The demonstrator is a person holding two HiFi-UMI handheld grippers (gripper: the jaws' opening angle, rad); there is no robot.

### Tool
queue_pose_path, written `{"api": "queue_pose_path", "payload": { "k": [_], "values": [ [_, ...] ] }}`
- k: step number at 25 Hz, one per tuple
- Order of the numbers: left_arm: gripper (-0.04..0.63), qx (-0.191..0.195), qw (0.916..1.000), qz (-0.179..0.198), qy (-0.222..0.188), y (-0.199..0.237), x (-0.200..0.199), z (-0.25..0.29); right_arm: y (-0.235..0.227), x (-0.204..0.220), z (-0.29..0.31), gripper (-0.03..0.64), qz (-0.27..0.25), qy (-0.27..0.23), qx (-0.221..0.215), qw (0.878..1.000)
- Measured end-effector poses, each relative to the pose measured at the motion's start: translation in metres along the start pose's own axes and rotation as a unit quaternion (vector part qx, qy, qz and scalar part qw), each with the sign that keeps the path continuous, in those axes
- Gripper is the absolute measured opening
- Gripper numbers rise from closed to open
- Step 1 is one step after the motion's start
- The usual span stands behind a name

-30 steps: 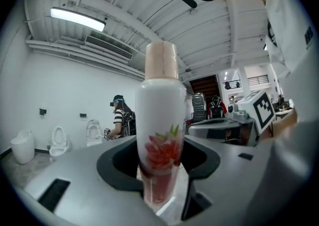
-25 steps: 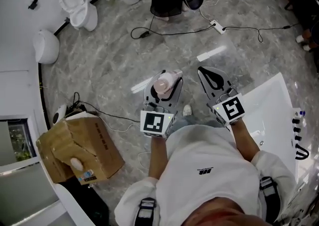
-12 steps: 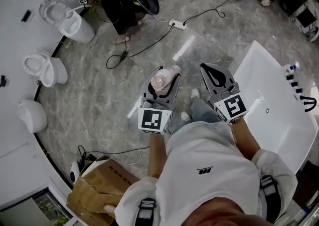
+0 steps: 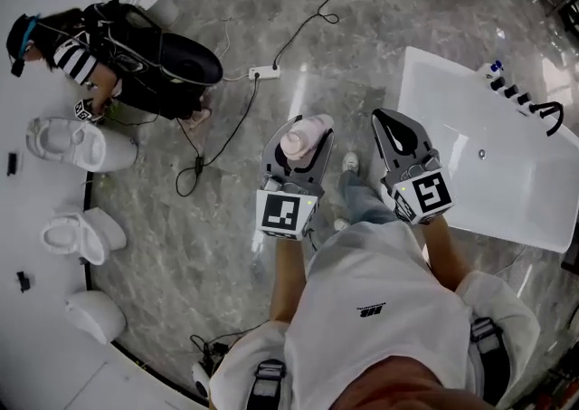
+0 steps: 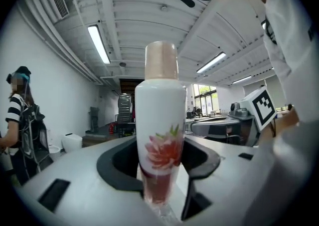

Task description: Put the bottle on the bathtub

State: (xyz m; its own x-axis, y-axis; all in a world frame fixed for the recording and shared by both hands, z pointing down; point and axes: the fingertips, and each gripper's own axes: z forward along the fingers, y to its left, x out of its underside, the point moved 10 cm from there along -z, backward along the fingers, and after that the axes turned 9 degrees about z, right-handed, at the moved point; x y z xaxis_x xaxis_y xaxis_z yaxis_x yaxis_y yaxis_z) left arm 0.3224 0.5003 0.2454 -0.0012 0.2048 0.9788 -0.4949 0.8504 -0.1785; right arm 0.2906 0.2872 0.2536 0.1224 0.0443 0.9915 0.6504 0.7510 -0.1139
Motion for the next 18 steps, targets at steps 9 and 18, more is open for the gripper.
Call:
{"api": "queue_pose_path", "payload": {
  "k": [9, 18],
  "values": [
    [0.222, 0.078, 0.9967, 0.014, -0.016, 0.029, 0.019, 0.083, -0.044, 0.015, 0.037, -0.005, 0.001, -0.015, 0.079, 0.997],
    [0.222, 0.104, 0.9945, 0.012, -0.004, 0.058, -0.004, 0.218, -0.155, -0.019, 0.094, -0.005, 0.002, -0.009, 0.107, 0.994]
  ]
}}
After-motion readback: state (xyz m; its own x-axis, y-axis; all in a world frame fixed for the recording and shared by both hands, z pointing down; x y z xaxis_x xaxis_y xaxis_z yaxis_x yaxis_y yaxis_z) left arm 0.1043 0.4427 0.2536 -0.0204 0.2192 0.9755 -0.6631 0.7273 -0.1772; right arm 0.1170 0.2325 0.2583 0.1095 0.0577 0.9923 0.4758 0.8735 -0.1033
